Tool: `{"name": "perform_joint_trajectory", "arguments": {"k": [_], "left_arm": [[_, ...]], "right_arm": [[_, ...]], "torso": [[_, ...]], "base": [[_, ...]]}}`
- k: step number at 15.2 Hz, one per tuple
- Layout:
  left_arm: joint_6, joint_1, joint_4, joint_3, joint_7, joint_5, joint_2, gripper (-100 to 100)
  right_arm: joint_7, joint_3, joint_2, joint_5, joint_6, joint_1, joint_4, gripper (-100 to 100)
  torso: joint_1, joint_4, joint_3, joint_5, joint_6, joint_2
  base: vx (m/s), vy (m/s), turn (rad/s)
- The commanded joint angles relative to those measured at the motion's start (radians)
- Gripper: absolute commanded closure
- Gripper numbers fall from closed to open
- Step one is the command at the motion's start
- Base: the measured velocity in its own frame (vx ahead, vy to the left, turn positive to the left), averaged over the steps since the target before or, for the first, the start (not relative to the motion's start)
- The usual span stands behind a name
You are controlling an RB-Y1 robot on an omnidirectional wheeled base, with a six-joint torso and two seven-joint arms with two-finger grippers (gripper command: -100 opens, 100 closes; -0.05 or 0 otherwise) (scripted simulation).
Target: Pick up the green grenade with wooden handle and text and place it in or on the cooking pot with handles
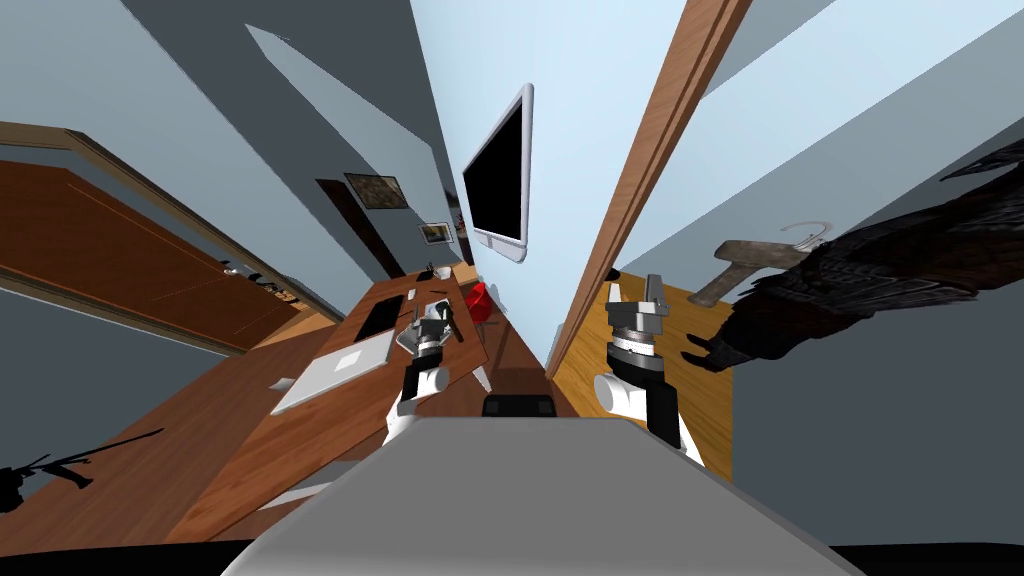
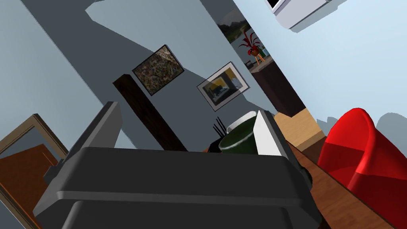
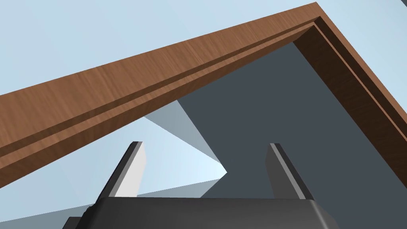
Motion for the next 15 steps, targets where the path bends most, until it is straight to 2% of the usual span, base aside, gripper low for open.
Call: {"name": "perform_joint_trajectory", "arguments": {"k": [1, 2, 3, 4, 5, 6, 7, 9, 10, 11, 12, 13, 14, 15], "left_arm": [[-0.018, -0.021, 0.050, 0.003, 0.043, 0.037, -0.005, -100], [-0.018, -0.021, 0.062, 0.003, 0.043, 0.037, -0.005, -100], [-0.030, -0.036, 0.096, 0.005, 0.074, 0.065, -0.008, -100], [-0.030, -0.036, 0.105, 0.005, 0.074, 0.065, -0.008, -100], [-0.043, -0.052, 0.145, 0.007, 0.105, 0.092, -0.012, -100], [-0.043, -0.052, 0.149, 0.007, 0.105, 0.092, -0.012, -100], [-0.056, -0.067, 0.179, 0.009, 0.135, 0.118, -0.017, -100], [-0.056, -0.067, 0.192, 0.009, 0.135, 0.118, -0.017, -100], [-0.068, -0.082, 0.225, 0.011, 0.165, 0.145, -0.021, -100], [-0.068, -0.082, 0.236, 0.011, 0.165, 0.145, -0.021, -100], [-0.081, -0.097, 0.262, 0.013, 0.195, 0.171, -0.025, -100], [-0.081, -0.097, 0.279, 0.013, 0.195, 0.171, -0.025, -100], [-0.093, -0.112, 0.306, 0.015, 0.224, 0.197, -0.029, -100], [-0.093, -0.112, 0.321, 0.015, 0.224, 0.197, -0.029, -100]], "right_arm": [[0.000, 0.000, 0.000, 0.000, 0.000, 0.000, 0.000, 0], [0.000, 0.000, 0.000, 0.000, 0.000, 0.000, 0.000, 0], [0.000, 0.000, 0.000, 0.000, 0.000, 0.000, 0.000, 0], [0.000, 0.000, 0.000, 0.000, 0.000, 0.000, 0.000, 0], [0.000, 0.000, 0.000, 0.000, 0.000, 0.000, 0.000, 0], [0.000, 0.000, 0.000, 0.000, 0.000, 0.000, 0.000, 0], [0.000, 0.000, 0.000, 0.000, 0.000, 0.000, 0.000, 0], [0.000, 0.000, 0.000, 0.000, 0.000, 0.000, 0.000, 0], [0.000, 0.000, 0.000, 0.000, 0.000, 0.000, 0.000, 0], [0.000, 0.000, 0.000, 0.000, 0.000, 0.000, 0.000, 0], [0.000, 0.000, 0.000, 0.000, 0.000, 0.000, 0.000, 0], [0.000, 0.000, 0.000, 0.000, 0.000, 0.000, 0.000, 0], [0.000, 0.000, 0.000, 0.000, 0.000, 0.000, 0.000, 0], [0.000, 0.000, 0.000, 0.000, 0.000, 0.000, 0.000, 0]], "torso": [[0.000, 0.000, 0.000, 0.000, 0.000, 0.000], [0.000, 0.000, 0.000, 0.000, 0.000, 0.000], [0.000, 0.000, 0.000, 0.000, 0.000, 0.000], [0.000, 0.000, 0.000, 0.000, 0.000, 0.000], [0.000, 0.000, 0.000, 0.000, 0.000, 0.000], [0.000, 0.000, 0.000, 0.000, 0.000, 0.000], [0.000, 0.000, 0.000, 0.000, 0.000, 0.000], [0.000, 0.000, 0.000, 0.000, 0.000, 0.000], [0.000, 0.000, 0.000, 0.000, 0.000, 0.000], [0.000, 0.000, 0.000, 0.000, 0.000, 0.000], [0.000, 0.000, 0.000, 0.000, 0.000, 0.000], [0.000, 0.000, 0.000, 0.000, 0.000, 0.000], [0.000, 0.000, 0.000, 0.000, 0.000, 0.000], [0.000, 0.000, 0.000, 0.000, 0.000, 0.000]], "base": [[0.014, -0.022, -0.051], [0.013, -0.021, -0.038], [0.016, -0.022, -0.051], [0.014, -0.020, -0.039], [0.014, -0.021, -0.049], [0.014, -0.020, -0.041], [0.016, -0.020, -0.049], [0.011, -0.016, -0.025], [0.008, -0.015, -0.037], [0.009, -0.017, -0.040], [0.011, -0.019, -0.040], [0.013, -0.019, -0.044], [0.019, -0.021, -0.056], [0.018, -0.020, -0.042]]}}
